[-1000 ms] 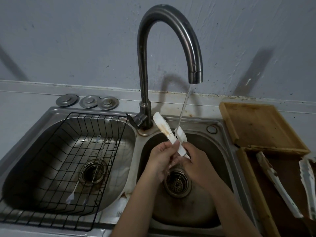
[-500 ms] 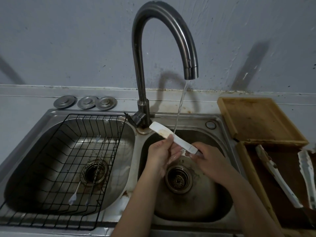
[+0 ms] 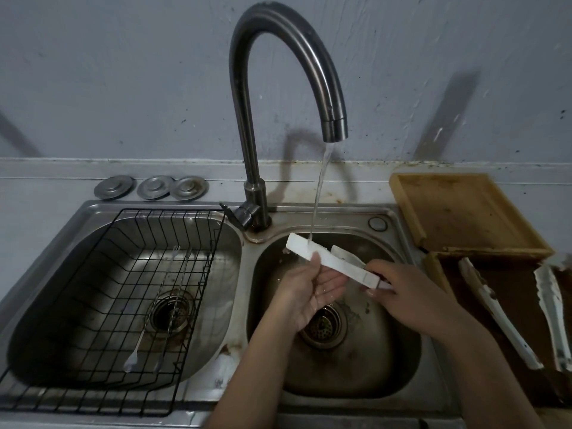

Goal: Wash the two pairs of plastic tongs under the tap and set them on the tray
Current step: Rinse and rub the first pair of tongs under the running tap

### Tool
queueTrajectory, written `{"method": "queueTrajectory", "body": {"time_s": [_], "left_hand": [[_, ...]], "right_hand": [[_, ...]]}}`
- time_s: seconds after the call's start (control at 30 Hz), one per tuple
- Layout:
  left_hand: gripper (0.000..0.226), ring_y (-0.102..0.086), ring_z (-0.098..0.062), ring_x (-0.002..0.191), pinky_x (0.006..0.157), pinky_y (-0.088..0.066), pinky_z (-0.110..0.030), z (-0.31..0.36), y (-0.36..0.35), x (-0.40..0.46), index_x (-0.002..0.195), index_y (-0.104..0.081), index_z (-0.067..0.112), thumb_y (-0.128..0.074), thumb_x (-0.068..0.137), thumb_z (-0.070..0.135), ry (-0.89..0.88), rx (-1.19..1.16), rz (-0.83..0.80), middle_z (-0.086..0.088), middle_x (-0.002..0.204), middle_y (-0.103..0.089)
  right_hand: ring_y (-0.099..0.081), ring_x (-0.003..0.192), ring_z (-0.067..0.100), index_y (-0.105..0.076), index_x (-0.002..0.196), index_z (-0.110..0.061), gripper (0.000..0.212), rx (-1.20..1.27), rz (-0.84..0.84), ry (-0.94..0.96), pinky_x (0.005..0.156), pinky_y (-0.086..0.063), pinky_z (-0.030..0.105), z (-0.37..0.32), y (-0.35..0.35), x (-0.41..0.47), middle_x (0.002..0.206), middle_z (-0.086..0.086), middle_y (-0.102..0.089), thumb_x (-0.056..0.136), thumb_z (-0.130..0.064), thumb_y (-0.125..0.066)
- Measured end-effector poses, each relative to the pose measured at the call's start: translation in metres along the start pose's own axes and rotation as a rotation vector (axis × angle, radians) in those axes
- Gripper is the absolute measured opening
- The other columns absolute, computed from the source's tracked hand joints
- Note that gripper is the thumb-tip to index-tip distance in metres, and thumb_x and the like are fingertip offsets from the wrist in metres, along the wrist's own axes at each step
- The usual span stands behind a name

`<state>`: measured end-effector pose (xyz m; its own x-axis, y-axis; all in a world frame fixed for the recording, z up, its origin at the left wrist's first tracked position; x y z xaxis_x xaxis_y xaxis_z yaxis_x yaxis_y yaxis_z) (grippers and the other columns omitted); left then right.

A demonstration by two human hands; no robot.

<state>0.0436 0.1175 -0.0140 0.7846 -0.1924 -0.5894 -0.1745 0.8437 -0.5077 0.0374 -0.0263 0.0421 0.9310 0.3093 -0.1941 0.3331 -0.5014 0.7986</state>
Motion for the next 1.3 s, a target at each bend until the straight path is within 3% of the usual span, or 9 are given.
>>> {"method": "queueTrajectory", "body": {"time_s": [0.2, 0.37, 0.47, 0.57, 0.67, 0.73, 0.83, 1.03, 1.3], "left_hand": [[0.022, -0.074, -0.018, 0.074, 0.066, -0.06, -0.028, 0.0, 0.016, 0.0, 0.1, -0.063, 0.002, -0.059, 0.089, 0.021, 0.03, 0.208, -0.002, -0.01, 0.08, -0.076], [0.037, -0.072, -0.023, 0.06, 0.056, -0.061, -0.032, 0.016, 0.03, 0.004, 0.097, -0.057, 0.0, -0.046, 0.095, 0.035, 0.005, -0.025, 0.076, -0.016, 0.067, -0.073], [0.036, -0.072, -0.022, 0.059, 0.058, -0.06, -0.031, 0.025, 0.028, 0.007, 0.091, -0.06, 0.0, -0.044, 0.096, 0.032, -0.083, 0.017, 0.077, -0.016, 0.071, -0.072], [0.029, -0.069, -0.02, 0.061, 0.067, -0.06, -0.033, 0.037, 0.022, 0.009, 0.087, -0.06, 0.001, -0.047, 0.096, 0.026, -0.228, -0.024, 0.071, -0.014, 0.074, -0.069], [0.02, -0.07, -0.023, 0.073, 0.069, -0.061, -0.034, 0.046, 0.014, 0.01, 0.093, -0.058, 0.0, -0.052, 0.093, 0.019, -0.295, -0.171, 0.026, -0.019, 0.087, -0.068], [0.016, -0.069, -0.023, 0.082, 0.07, -0.061, -0.031, 0.044, 0.006, 0.01, 0.098, -0.059, -0.001, -0.053, 0.092, 0.013, -0.303, -0.21, -0.022, -0.019, 0.095, -0.067], [0.017, -0.065, -0.024, 0.092, 0.074, -0.06, -0.03, 0.035, -0.002, 0.012, 0.106, -0.057, -0.004, -0.052, 0.09, 0.0, -0.331, -0.203, -0.058, -0.018, 0.099, -0.065], [0.053, -0.065, -0.03, 0.097, 0.076, -0.059, -0.039, 0.03, 0.004, 0.012, 0.123, -0.047, 0.02, -0.047, 0.085, -0.018, -0.331, -0.238, -0.047, -0.015, 0.112, -0.063], [0.016, -0.059, -0.013, 0.054, 0.051, -0.051, -0.02, 0.039, 0.013, 0.011, 0.093, -0.065, 0.0, -0.049, 0.093, 0.003, -0.474, 0.096, 0.184, -0.014, 0.074, -0.064]], "right_hand": [[-0.058, 0.086, 0.004, -0.053, 0.079, -0.04, 0.024, -0.112, -0.007, 0.03, 0.064, -0.035, 0.014, 0.0, 0.006, -0.008, 0.083, -0.015, -0.059, 0.087, -0.018, -0.059], [-0.022, 0.141, 0.007, -0.062, 0.117, -0.027, 0.033, -0.369, 0.11, 0.089, 0.113, -0.023, 0.033, -0.006, 0.01, -0.006, 0.144, -0.009, -0.043, 0.089, -0.011, -0.054], [-0.034, 0.136, 0.025, -0.071, 0.102, -0.02, 0.027, -0.316, 0.286, 0.119, 0.102, -0.043, 0.048, -0.008, 0.01, -0.008, 0.152, 0.009, -0.031, 0.081, -0.005, -0.063], [-0.036, 0.135, 0.024, -0.049, 0.13, -0.031, 0.052, -0.237, 0.351, 0.026, 0.096, -0.042, 0.032, -0.004, 0.01, -0.011, 0.159, 0.007, -0.002, 0.085, -0.009, -0.061], [-0.053, 0.116, 0.014, -0.011, 0.146, -0.034, 0.086, -0.084, 0.335, -0.04, 0.086, -0.042, 0.02, -0.001, 0.006, -0.008, 0.151, 0.003, -0.029, 0.082, -0.017, -0.067], [-0.057, 0.098, 0.009, -0.018, 0.144, -0.028, 0.089, 0.049, 0.357, -0.095, 0.082, -0.047, 0.024, 0.001, 0.003, -0.004, 0.127, -0.002, -0.053, 0.075, -0.028, -0.074], [-0.047, 0.073, 0.0, -0.04, 0.128, -0.02, 0.069, 0.021, 0.407, -0.205, 0.06, -0.037, 0.016, 0.004, 0.003, -0.003, 0.085, -0.016, -0.046, 0.071, -0.032, -0.077], [-0.048, 0.083, 0.012, -0.041, 0.114, -0.013, 0.06, 0.046, 0.382, -0.349, 0.073, -0.045, 0.028, 0.01, 0.008, -0.01, 0.095, -0.005, -0.043, 0.07, -0.027, -0.079], [-0.05, 0.079, 0.011, -0.039, 0.093, -0.021, 0.042, 0.039, 0.426, -0.283, 0.069, -0.044, 0.026, 0.018, 0.008, -0.012, 0.086, -0.007, -0.044, 0.074, -0.026, -0.075]]}}
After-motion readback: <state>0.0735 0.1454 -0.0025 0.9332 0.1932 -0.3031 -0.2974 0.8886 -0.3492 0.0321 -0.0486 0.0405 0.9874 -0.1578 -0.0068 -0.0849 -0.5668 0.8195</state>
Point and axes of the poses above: each hand's wrist, its own x-axis towards the middle knuckle, its own y-axis out of the back of the hand, z = x × y, the point moved 4 cm from there along x, towards the middle knuckle
